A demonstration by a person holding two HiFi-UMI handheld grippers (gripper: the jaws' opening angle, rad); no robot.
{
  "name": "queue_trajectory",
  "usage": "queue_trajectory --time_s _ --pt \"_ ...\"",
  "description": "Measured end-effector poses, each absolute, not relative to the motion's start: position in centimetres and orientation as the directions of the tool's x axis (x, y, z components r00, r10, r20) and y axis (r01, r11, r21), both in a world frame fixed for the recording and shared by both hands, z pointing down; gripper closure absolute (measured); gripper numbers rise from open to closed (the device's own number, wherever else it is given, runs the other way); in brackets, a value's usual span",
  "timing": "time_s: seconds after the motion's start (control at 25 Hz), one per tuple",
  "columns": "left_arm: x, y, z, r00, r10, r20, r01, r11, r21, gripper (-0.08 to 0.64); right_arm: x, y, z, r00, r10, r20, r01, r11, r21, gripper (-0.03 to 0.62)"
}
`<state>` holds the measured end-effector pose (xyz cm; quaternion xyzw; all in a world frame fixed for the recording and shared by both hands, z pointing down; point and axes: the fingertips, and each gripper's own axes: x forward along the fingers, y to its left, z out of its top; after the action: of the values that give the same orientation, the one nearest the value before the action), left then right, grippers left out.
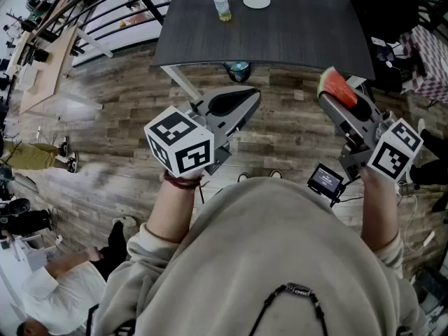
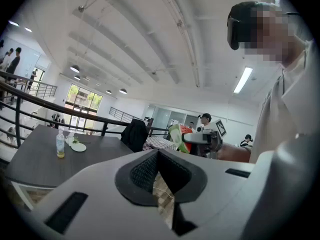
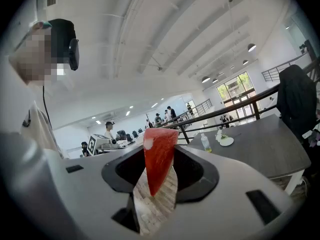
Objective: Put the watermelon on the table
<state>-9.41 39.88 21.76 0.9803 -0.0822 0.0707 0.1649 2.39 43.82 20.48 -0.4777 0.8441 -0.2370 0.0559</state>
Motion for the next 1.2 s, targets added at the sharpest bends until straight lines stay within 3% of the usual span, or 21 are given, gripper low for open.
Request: queue_trajectory --time_s 0.52,0.96,1.2 --pt "-9.0 40.5 21.6 0.962 -0.198 0.186 -0.247 -0.922 0.299 0.557 5.5 45.3 19.9 -0.525 -0.844 0.112 -0.768 0.413 -0.489 0.41" --pt "-3.6 40.8 22.5 0.962 -0.203 0.182 -0.252 -0.92 0.302 0.557 10.6 47.0 22.1 -0.52 -0.85 0.083 -0.748 0.407 -0.524 0.408" --pt "0.6 41.6 22.8 0.965 -0.145 0.219 -0.212 -0.923 0.322 0.557 13.6 47.5 23.0 -0.545 -0.836 0.062 -0.728 0.436 -0.528 0.408"
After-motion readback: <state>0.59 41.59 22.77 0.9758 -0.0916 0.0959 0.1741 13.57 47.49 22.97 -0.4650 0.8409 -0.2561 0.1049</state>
